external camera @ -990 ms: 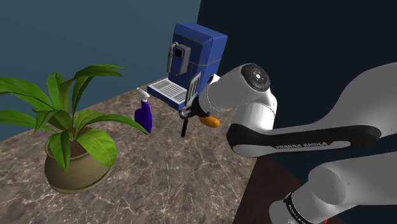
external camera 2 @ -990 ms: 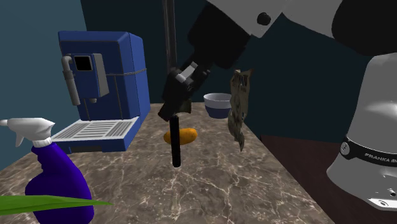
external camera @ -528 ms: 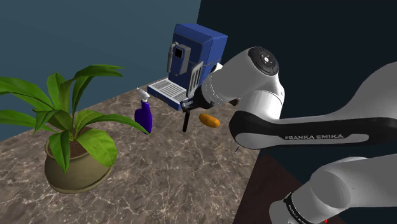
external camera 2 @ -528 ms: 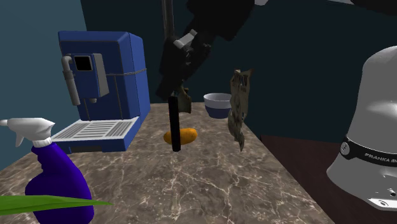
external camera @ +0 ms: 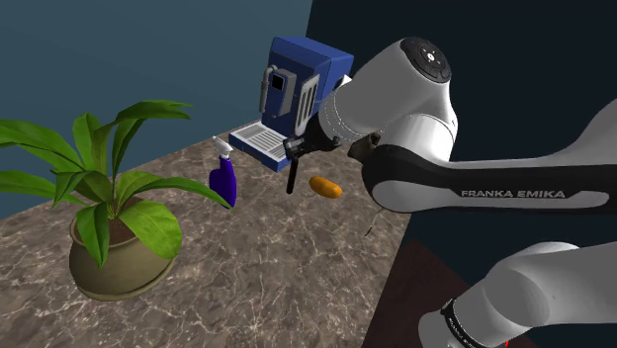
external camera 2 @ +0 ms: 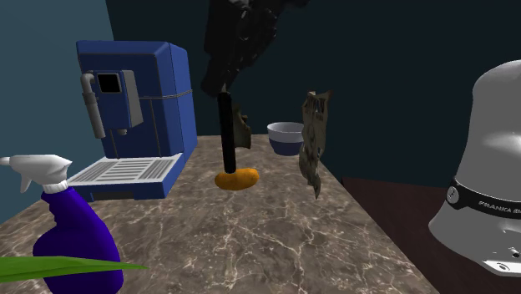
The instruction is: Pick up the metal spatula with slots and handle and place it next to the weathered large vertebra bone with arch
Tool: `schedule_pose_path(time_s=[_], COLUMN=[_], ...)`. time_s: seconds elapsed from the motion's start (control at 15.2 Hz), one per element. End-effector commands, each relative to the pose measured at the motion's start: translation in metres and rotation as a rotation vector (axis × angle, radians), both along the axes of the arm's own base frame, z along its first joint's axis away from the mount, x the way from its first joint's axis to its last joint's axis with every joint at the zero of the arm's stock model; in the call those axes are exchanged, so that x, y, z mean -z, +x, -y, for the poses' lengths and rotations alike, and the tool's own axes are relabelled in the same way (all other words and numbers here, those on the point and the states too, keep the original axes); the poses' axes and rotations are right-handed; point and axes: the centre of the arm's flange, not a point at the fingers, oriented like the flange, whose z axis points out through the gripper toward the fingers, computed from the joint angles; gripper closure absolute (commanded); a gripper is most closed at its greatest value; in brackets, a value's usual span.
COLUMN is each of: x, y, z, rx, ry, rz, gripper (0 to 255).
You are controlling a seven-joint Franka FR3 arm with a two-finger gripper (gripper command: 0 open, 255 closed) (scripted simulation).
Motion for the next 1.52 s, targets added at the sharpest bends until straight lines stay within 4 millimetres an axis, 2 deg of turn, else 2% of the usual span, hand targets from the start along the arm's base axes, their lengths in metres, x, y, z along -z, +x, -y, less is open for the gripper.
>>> schedule_pose_path(time_s=[0.0, 1.45], x=[-0.011, -0.127], y=[-0.001, -0.001], z=[0.001, 0.001], rx=[0.0, 0.0], ry=[0.0, 0.0], rz=[0.0, 0.0], gripper=[255, 255])
